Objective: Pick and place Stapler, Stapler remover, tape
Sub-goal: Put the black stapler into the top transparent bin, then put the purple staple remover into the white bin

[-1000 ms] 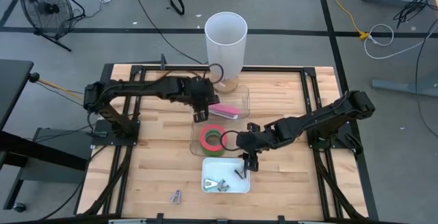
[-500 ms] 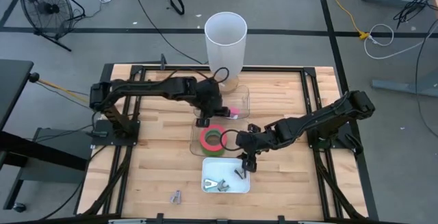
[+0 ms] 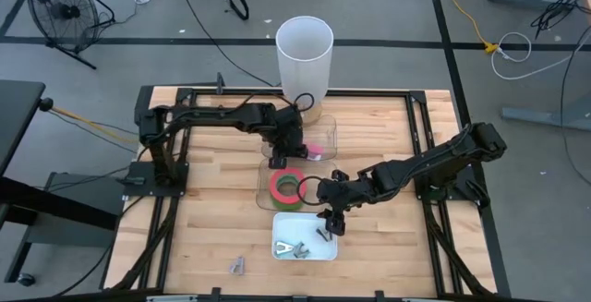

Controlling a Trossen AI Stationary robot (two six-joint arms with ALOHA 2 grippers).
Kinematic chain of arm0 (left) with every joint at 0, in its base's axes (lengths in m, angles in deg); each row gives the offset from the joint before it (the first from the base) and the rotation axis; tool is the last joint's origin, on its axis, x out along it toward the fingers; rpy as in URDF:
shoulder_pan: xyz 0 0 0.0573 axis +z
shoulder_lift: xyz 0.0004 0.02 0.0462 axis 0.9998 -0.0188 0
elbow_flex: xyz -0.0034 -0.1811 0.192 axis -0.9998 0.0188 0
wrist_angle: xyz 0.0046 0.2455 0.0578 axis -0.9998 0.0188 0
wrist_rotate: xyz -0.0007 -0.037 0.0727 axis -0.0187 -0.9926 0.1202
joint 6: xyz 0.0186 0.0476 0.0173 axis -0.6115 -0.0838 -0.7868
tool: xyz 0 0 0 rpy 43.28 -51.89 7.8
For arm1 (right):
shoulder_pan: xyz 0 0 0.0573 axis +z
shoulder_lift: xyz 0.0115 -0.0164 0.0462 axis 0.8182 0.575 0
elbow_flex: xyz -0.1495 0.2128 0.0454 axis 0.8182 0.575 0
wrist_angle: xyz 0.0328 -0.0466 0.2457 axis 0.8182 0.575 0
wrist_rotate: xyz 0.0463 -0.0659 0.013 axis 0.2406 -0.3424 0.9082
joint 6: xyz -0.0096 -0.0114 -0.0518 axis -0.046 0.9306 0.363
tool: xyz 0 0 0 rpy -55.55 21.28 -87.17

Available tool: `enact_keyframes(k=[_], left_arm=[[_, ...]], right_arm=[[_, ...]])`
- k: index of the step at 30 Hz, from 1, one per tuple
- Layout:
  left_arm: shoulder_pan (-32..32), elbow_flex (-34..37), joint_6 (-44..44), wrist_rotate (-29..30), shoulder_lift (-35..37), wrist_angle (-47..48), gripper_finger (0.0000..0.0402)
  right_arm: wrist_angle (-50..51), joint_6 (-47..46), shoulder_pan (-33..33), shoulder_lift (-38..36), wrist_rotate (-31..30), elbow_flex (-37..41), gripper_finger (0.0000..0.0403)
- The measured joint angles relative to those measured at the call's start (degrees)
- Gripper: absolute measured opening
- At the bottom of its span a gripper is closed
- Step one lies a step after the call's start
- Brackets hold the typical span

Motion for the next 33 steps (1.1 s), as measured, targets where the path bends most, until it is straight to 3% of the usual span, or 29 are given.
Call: enact_keyframes(k=[11, 17, 25, 28, 33], left_arm=[[0.84, 0.00, 0.11, -2.44, -5.34, -0.41, 0.0121], [0.79, 0.00, 2.55, -0.09, -5.54, -0.86, 0.0121], [1.06, -0.04, 6.22, 3.10, -5.34, -1.26, 0.0272], [1.06, -0.04, 6.18, 3.14, -5.34, -1.08, 0.0295], [1.15, -0.04, 4.67, 3.11, -4.92, -0.84, 0.0300]], right_arm=[[-0.52, 0.73, 0.00, -0.02, 0.52, -0.01, 0.0228], [-0.51, 1.55, 0.00, -0.02, 0.50, -0.01, 0.0228], [-0.48, 1.79, 0.00, -0.02, -0.15, -0.01, 0.0228], [-0.44, 1.81, 0.00, -0.02, -0.15, -0.01, 0.0228], [-0.47, 1.81, 0.00, -0.02, -0.15, -0.01, 0.0228]])
